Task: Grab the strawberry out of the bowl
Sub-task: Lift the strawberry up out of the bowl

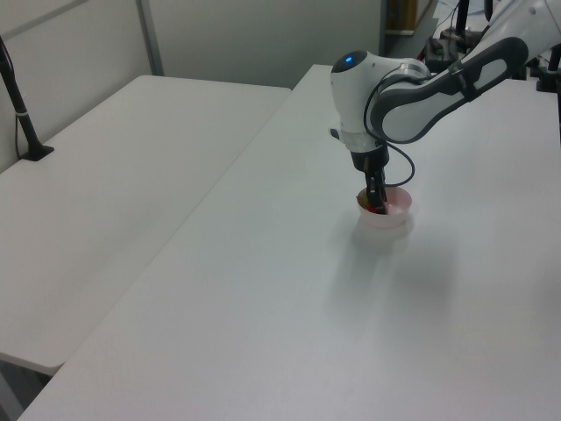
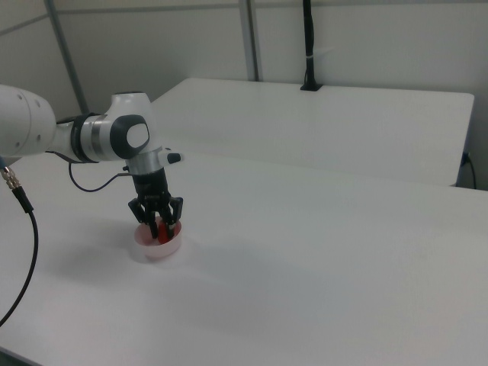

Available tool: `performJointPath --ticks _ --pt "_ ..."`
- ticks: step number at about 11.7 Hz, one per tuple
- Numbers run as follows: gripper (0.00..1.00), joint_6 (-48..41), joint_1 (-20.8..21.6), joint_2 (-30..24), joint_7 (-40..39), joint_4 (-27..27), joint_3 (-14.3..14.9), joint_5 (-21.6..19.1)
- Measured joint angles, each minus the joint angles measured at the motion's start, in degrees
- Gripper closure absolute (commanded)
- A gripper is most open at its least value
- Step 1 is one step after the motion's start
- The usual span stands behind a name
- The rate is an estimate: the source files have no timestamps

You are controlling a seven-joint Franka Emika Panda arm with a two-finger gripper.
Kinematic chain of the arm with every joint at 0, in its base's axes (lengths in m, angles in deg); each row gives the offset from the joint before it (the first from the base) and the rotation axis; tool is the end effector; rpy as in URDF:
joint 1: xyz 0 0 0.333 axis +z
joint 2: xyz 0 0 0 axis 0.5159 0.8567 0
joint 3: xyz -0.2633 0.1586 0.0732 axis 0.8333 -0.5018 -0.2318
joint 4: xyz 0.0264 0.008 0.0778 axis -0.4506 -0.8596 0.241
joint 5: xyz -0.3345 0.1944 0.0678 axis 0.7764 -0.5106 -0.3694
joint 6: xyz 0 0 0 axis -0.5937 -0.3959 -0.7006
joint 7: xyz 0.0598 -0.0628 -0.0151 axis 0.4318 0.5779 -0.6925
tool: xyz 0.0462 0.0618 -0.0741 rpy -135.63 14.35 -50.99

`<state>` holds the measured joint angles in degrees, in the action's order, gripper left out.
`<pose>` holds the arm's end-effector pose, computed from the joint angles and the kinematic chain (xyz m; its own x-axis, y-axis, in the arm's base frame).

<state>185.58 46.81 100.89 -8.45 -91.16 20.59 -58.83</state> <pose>0.6268 0.1049 0.3206 0.9518 0.2331 -0.1991 0.2583 -0.9596 0.1113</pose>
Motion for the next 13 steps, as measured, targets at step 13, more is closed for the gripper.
performJointPath --ticks 13 --pt "0.58 0.0 -2.1 -3.7 -2.0 3.8 6.7 0.0"
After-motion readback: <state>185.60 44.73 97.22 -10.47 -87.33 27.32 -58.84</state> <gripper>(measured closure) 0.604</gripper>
